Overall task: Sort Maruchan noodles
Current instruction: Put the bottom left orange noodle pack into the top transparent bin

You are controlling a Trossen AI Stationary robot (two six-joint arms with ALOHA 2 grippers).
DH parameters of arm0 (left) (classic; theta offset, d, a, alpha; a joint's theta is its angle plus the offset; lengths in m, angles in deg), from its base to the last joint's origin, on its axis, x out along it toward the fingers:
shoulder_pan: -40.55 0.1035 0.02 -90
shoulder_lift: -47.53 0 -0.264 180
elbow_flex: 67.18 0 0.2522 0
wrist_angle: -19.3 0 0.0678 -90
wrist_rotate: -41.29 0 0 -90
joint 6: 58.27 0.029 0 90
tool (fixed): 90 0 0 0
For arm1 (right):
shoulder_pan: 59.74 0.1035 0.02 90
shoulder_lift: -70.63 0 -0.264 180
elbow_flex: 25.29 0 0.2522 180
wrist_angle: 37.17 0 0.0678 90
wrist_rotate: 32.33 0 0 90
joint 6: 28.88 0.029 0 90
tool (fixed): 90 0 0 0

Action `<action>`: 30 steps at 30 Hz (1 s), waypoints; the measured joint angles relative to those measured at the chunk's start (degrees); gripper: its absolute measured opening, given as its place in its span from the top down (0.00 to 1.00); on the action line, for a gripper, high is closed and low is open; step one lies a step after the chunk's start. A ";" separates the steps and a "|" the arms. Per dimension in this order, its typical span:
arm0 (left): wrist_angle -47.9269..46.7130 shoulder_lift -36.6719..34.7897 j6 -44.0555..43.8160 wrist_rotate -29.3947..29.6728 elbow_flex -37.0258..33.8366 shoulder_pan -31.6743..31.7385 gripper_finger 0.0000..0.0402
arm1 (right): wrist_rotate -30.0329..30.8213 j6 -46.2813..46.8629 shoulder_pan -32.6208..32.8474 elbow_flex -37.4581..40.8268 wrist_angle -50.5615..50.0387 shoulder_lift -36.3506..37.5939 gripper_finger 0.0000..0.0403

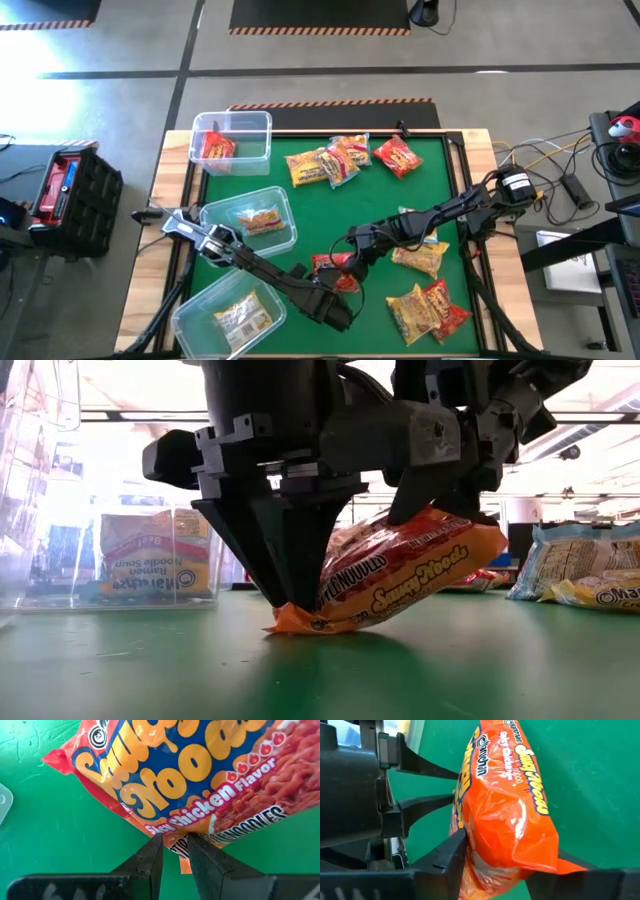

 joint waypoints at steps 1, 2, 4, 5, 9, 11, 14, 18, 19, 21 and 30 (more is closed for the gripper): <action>-0.18 0.00 0.28 0.00 0.22 0.00 0.82 | -0.06 -0.25 0.00 0.00 0.03 0.00 0.65; -0.38 0.00 0.65 -0.02 0.64 -0.02 0.82 | -0.13 -0.63 0.01 -0.01 0.05 0.00 0.68; -0.61 0.00 1.47 -0.15 1.62 0.00 0.82 | -0.38 -1.49 0.02 -0.02 0.10 0.00 0.71; -0.55 0.00 1.87 -0.17 2.13 -0.02 0.82 | -0.36 -1.71 0.03 -0.02 0.12 0.01 0.73; -1.00 0.00 3.91 0.05 5.30 -0.46 0.82 | -0.27 -2.85 0.04 -0.02 -0.03 0.00 0.76; -1.02 -0.11 5.14 0.33 7.24 -0.83 0.83 | -0.18 -3.57 0.04 -0.02 0.01 0.00 0.77; -1.50 -0.11 7.11 0.89 10.69 -1.65 0.84 | -0.76 -4.81 0.04 -0.02 -0.03 0.00 0.77; -4.40 -0.22 10.00 2.22 15.45 -3.18 0.85 | -3.25 -7.37 0.00 -0.02 -0.32 0.02 0.77; -5.27 -0.33 10.30 2.27 16.06 -3.59 0.85 | -4.30 -7.92 0.00 -0.02 -0.45 0.01 0.77; -6.10 -1.64 9.75 2.25 15.21 -4.47 0.85 | -5.93 -8.87 0.00 -0.02 -0.62 0.02 0.77; -11.32 -5.97 8.38 5.21 15.01 -6.36 0.86 | -8.29 -11.18 -0.14 -0.02 -2.32 0.64 0.77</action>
